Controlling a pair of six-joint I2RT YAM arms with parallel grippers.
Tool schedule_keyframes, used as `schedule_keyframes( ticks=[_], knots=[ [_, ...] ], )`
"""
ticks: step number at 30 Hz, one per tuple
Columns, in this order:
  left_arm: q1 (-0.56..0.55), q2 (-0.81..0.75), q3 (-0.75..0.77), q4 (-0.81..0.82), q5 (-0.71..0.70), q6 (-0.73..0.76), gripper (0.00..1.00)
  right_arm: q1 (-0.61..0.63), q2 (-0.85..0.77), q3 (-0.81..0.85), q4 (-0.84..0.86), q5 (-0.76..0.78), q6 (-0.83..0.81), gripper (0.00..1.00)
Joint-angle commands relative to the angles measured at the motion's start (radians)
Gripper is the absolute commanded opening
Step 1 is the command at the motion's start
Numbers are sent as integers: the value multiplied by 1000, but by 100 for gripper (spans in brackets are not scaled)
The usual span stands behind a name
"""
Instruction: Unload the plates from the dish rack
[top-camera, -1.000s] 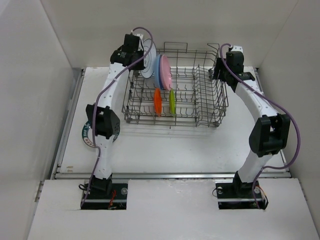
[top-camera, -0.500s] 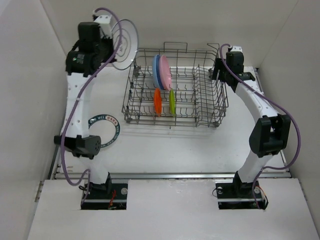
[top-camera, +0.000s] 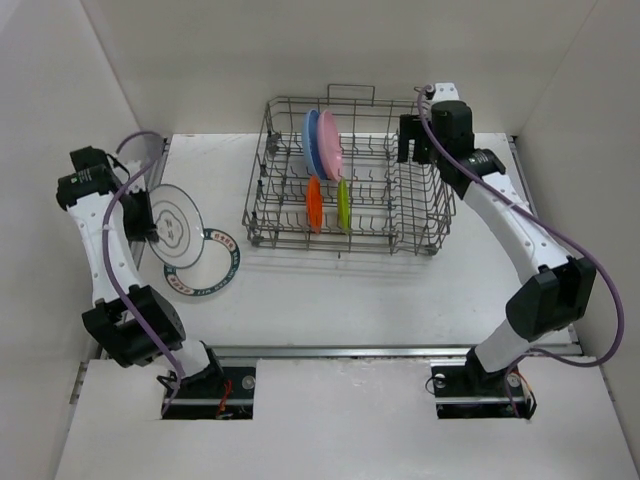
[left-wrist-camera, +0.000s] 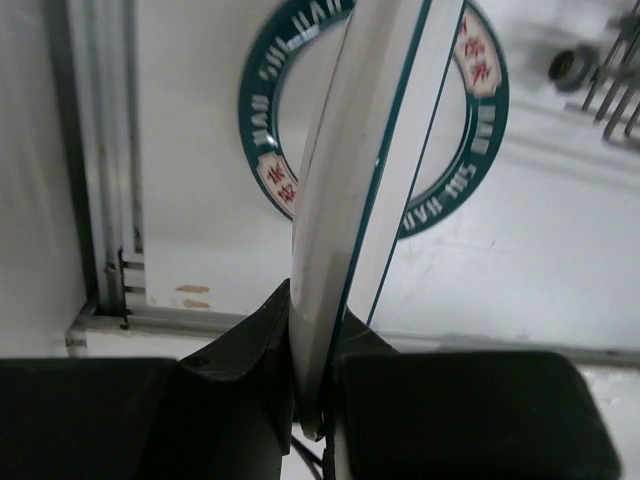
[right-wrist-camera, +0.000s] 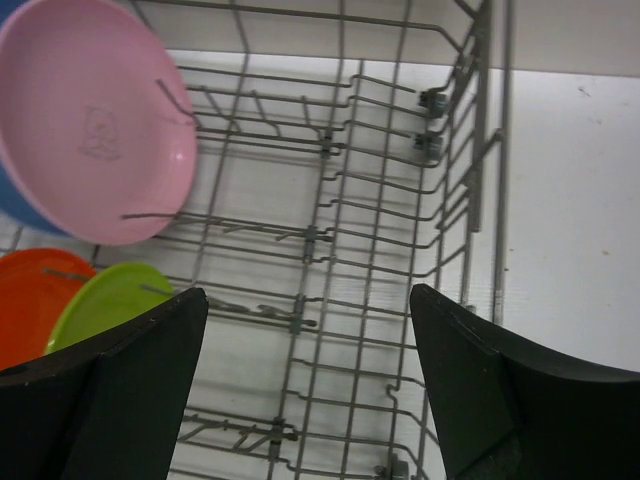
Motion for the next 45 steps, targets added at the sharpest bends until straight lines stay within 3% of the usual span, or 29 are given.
schedule_keyframes(
  ticks=[1, 9, 12, 15, 17, 25, 30, 35, 45],
  knots=[
    [-4, -43, -93, -14, 119, 136, 0, 28, -36, 3, 20, -65, -25, 88],
    [-4, 65, -225, 31, 105, 204, 3, 67, -36, 3, 0, -128, -25, 88],
    [-4, 131, -225, 31, 105, 204, 17, 79, -36, 13, -9, -150, -25, 88],
    [-4, 190, -216, 49, 65, 167, 46, 97, -13, 13, -9, -176, -35, 88],
    [-4, 263, -196, 49, 53, 167, 53, 119, 14, 40, -20, -199, -44, 88],
    [-13, 267, -219, 58, -63, 155, 61, 149, 152, 206, -31, -217, -44, 88],
    [-29, 222, -228, 78, -143, 152, 64, 173, 280, 351, -41, -257, -25, 80],
    [-38, 199, -199, 56, -143, 173, 71, 222, 386, 443, 14, -301, -25, 75],
    [-38, 158, -168, 35, -83, 163, 71, 231, 585, 565, 170, -272, 59, 62]
  ],
)
